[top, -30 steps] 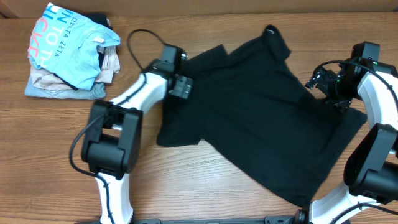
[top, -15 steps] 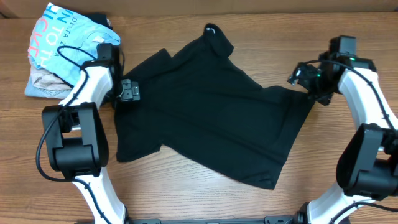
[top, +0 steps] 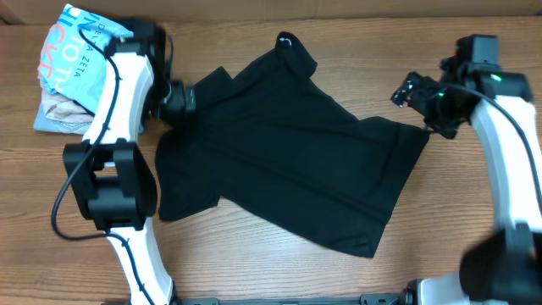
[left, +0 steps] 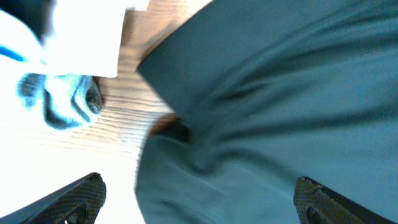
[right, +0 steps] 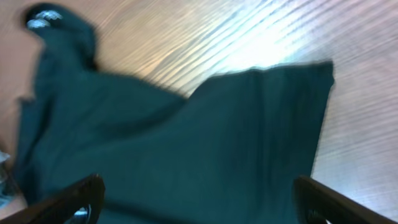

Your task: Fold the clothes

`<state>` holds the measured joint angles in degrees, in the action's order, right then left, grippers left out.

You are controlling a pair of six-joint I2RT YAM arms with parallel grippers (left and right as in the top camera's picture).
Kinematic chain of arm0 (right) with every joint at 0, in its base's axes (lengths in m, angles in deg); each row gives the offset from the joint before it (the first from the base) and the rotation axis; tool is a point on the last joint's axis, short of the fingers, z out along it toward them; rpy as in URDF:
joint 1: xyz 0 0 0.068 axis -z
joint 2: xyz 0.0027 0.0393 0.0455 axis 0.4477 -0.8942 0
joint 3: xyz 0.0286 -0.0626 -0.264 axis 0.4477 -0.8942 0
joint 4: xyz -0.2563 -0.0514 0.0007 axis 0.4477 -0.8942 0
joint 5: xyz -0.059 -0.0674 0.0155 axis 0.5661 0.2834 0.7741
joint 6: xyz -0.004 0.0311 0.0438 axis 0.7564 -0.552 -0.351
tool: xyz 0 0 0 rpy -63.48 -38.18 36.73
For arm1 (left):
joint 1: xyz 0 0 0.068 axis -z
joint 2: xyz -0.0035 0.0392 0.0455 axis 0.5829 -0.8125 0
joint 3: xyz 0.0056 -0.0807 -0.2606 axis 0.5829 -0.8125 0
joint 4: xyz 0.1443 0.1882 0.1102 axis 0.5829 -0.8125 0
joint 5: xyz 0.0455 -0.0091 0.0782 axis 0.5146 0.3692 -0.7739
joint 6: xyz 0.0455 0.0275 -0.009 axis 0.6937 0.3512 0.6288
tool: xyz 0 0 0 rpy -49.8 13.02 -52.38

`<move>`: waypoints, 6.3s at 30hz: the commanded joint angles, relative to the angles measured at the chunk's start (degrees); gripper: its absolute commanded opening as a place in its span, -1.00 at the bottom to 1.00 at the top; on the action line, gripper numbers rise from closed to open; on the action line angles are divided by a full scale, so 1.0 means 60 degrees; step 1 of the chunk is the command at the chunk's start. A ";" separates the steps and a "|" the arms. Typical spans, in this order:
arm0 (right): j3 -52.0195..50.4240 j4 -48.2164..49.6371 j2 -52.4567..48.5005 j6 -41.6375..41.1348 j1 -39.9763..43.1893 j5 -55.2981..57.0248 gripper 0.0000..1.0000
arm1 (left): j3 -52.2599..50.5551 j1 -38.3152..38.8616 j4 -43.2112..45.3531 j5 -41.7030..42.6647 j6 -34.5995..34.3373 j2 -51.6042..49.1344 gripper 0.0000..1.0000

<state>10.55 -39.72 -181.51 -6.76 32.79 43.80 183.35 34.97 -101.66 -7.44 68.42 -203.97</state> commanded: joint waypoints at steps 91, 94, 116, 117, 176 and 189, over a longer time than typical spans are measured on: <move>-0.9610 0.2091 0.3337 -0.5931 -0.3843 -0.0914 0.31 | -0.6360 0.0069 0.3217 0.0350 -0.2025 0.4568 -0.91; -0.9610 0.2707 0.3053 -0.5945 -0.4462 -0.1184 0.32 | -0.6360 0.0076 0.3209 0.0350 -0.2025 0.4568 -0.92; -0.8808 0.1690 0.2510 -0.5796 -0.5074 -0.1093 -0.76 | -0.6207 -0.0004 0.3151 0.0251 -0.1559 0.4568 -0.92; -0.8601 0.1424 0.2550 -0.5614 -0.4940 -0.1056 -0.88 | -0.6084 -0.0051 0.3111 0.0255 -0.1559 0.4568 -0.92; -0.4167 -0.2805 0.4189 -0.1333 0.1730 0.0834 -0.93 | -0.1184 0.1869 0.1144 -0.0495 0.0259 0.1803 -0.92; -0.4186 -0.0707 0.1566 -0.1326 0.1545 0.0831 -0.92 | -0.1184 0.1942 0.2812 -0.0466 0.0262 0.0113 -0.92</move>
<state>-14.17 -44.81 -169.97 -14.28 42.61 47.58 175.51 46.55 -85.40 -8.60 68.71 -201.81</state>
